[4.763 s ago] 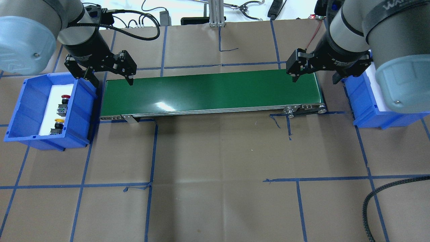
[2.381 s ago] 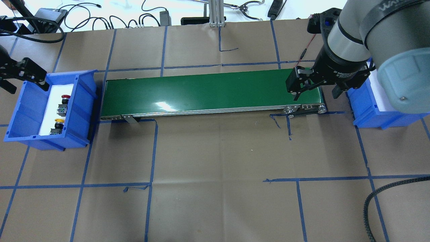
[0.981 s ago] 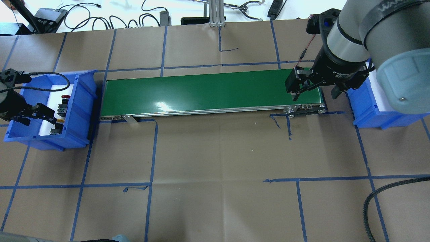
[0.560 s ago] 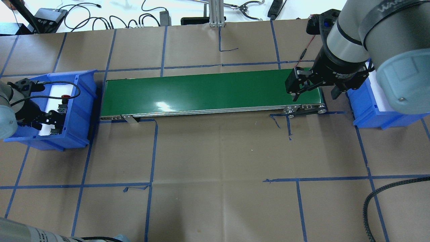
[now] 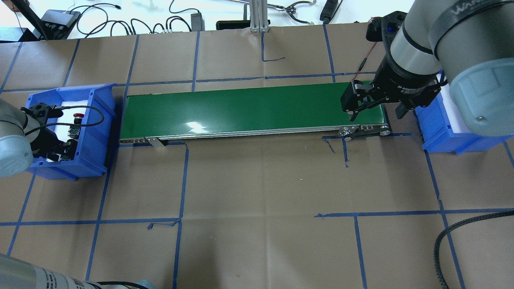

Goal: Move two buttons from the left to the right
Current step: 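Lower the left gripper into the bin and grasp the yellow button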

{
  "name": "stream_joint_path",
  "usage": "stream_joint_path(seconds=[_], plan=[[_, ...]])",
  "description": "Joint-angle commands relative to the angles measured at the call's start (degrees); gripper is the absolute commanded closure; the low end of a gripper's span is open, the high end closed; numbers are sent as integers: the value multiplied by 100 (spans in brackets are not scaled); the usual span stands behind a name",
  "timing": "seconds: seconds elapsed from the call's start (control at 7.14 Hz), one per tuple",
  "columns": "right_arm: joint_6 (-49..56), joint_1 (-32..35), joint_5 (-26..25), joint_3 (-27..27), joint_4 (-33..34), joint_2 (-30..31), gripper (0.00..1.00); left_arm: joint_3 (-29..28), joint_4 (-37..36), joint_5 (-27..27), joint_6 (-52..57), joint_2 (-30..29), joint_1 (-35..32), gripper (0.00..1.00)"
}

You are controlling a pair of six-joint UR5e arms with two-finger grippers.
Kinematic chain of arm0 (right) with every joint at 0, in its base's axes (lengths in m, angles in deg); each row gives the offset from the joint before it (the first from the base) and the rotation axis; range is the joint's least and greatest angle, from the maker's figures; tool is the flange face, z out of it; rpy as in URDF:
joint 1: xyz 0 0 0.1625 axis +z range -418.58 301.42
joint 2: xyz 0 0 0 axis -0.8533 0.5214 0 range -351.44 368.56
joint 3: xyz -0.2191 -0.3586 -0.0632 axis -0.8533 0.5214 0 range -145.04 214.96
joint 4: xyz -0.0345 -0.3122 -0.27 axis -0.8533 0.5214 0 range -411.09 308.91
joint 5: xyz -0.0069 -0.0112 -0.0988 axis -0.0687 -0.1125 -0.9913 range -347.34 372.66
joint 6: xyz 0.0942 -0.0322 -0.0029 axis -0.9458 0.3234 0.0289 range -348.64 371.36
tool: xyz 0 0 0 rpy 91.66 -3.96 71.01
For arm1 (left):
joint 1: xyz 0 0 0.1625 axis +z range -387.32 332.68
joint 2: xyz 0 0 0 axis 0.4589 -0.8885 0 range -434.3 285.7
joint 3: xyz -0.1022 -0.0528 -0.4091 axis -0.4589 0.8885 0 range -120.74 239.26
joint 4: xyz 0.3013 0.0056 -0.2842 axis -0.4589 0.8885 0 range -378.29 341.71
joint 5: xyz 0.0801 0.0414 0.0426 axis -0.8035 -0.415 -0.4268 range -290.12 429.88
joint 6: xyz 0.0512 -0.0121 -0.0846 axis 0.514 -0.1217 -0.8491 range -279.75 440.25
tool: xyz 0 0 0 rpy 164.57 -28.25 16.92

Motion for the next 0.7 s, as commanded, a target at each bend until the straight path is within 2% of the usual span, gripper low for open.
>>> stream_joint_path(seconds=[0.0, 0.28, 0.42, 0.56], plan=[[0, -9, -2, 0, -2, -1, 0, -27, 5, -45, -29, 6, 16, 50], [0, 0, -2, 0, -2, 7, 0, -80, 31, -45, -160, 50, 16, 84], [0, 0, -2, 0, -2, -1, 0, -167, 49, -27, -178, 120, 7, 92], [0, 0, -2, 0, -2, -1, 0, -368, 110, -10, -178, 181, -1, 95]])
